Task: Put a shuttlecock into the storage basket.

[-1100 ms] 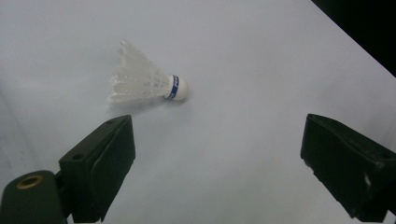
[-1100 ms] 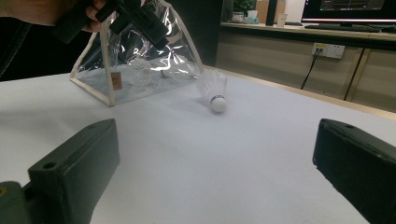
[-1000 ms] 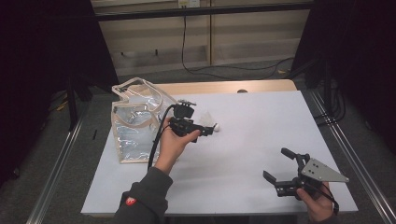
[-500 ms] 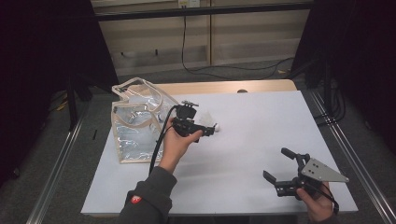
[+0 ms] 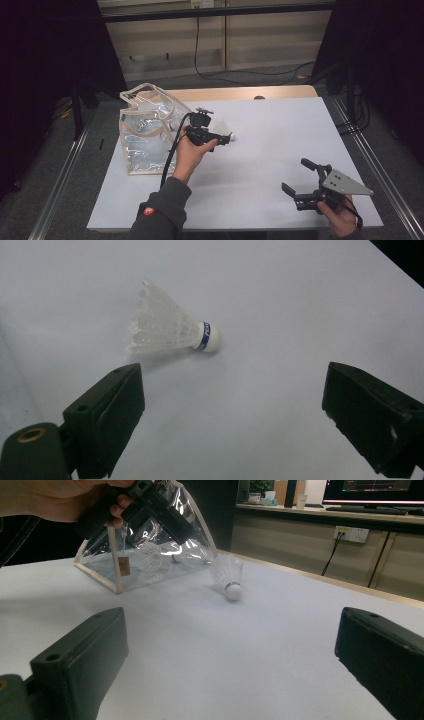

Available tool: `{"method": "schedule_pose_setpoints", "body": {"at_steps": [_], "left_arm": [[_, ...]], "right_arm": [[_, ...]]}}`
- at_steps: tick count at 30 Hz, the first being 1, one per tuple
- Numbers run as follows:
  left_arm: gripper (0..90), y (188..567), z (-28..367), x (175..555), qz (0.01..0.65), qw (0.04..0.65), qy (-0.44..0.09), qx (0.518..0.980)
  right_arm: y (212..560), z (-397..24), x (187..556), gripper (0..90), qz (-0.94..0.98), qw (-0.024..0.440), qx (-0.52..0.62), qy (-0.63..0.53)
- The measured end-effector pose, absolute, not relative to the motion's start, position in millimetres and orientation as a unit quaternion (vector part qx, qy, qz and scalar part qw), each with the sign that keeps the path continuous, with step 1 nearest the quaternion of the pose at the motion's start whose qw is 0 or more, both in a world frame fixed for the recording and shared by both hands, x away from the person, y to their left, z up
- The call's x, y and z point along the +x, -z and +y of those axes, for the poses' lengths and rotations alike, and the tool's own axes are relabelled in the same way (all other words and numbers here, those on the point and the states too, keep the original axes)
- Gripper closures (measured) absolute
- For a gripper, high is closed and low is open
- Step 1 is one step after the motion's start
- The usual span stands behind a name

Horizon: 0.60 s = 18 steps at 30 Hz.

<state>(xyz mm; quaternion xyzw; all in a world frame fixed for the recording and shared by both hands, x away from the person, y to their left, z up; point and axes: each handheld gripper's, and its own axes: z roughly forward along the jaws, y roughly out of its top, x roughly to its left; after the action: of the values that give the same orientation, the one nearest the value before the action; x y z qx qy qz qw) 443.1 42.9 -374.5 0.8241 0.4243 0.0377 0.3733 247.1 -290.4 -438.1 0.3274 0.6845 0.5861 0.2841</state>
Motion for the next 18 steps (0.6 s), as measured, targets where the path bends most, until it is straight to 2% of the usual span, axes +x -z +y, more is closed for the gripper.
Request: {"method": "schedule_pose_setpoints", "body": {"at_steps": [18], "left_arm": [[9.8,384.7,40.4,452.9,0.439,0.374,-0.042,0.816]], "right_arm": [[438.1,-290.6,247.1,0.3,0.684,0.285,0.328,-0.586]]}}
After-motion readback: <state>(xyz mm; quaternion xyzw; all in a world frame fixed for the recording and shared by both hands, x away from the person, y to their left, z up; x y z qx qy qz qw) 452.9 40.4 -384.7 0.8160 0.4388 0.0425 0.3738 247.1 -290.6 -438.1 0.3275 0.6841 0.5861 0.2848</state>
